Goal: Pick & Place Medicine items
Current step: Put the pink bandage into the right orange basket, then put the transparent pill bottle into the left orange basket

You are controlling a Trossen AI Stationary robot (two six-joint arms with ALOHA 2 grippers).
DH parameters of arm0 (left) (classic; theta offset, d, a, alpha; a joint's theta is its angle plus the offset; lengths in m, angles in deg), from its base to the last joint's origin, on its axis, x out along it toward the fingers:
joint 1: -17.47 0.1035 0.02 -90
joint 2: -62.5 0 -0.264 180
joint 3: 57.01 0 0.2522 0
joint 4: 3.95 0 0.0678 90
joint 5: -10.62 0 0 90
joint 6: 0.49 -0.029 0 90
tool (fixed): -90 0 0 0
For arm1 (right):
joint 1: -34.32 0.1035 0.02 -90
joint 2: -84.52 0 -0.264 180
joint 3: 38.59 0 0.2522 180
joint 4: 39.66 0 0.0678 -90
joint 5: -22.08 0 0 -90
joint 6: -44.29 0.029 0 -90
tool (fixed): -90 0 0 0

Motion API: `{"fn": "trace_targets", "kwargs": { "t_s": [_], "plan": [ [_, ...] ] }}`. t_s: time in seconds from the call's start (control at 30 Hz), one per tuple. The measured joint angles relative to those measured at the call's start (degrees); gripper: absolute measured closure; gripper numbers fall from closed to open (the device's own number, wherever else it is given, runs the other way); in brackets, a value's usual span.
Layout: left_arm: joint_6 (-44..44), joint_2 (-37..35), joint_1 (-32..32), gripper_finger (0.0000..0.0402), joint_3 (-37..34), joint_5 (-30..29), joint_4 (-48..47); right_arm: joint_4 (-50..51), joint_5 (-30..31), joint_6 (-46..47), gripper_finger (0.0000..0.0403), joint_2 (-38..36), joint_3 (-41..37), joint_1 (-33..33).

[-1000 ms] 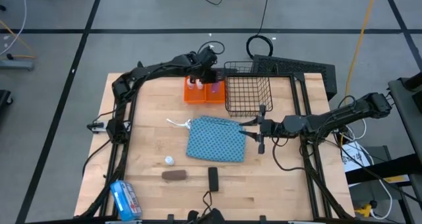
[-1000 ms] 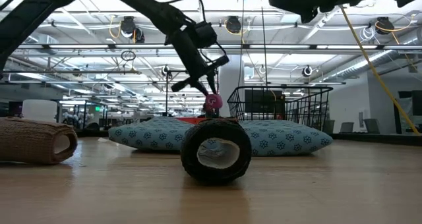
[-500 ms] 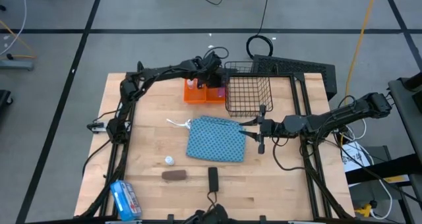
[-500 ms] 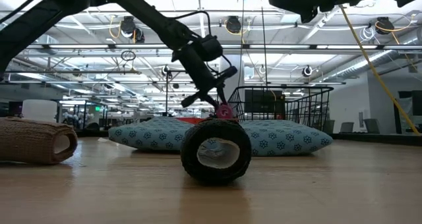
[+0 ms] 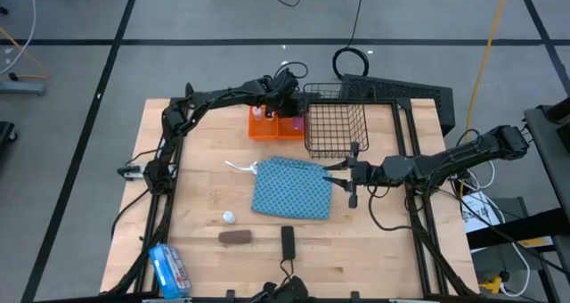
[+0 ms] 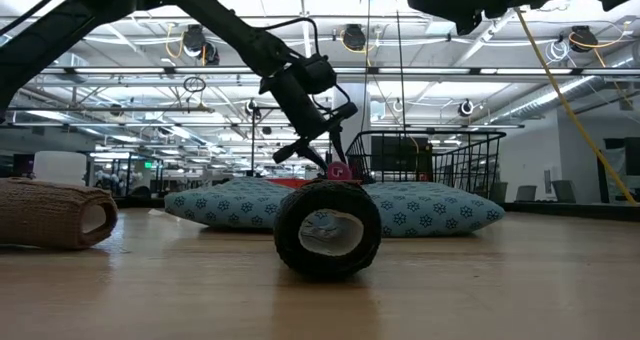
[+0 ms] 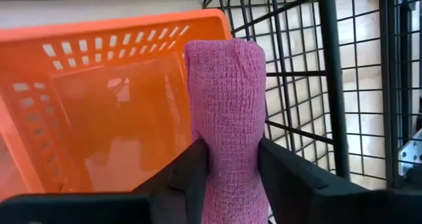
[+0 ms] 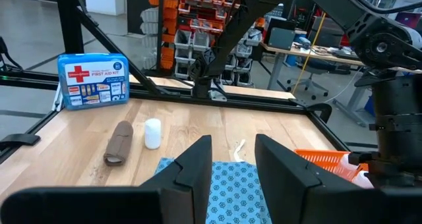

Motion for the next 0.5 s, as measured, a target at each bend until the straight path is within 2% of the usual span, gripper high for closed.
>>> {"fn": "trace_targets", "kwargs": {
  "t_s": [0.5],
  "plan": [
    [-5.06, -0.02, -0.1, 0.0171, 0.02, -0.1, 0.25, 0.02, 0.0, 0.02, 0.0298, 0.0, 0.0, 0.0]
  ]
}}
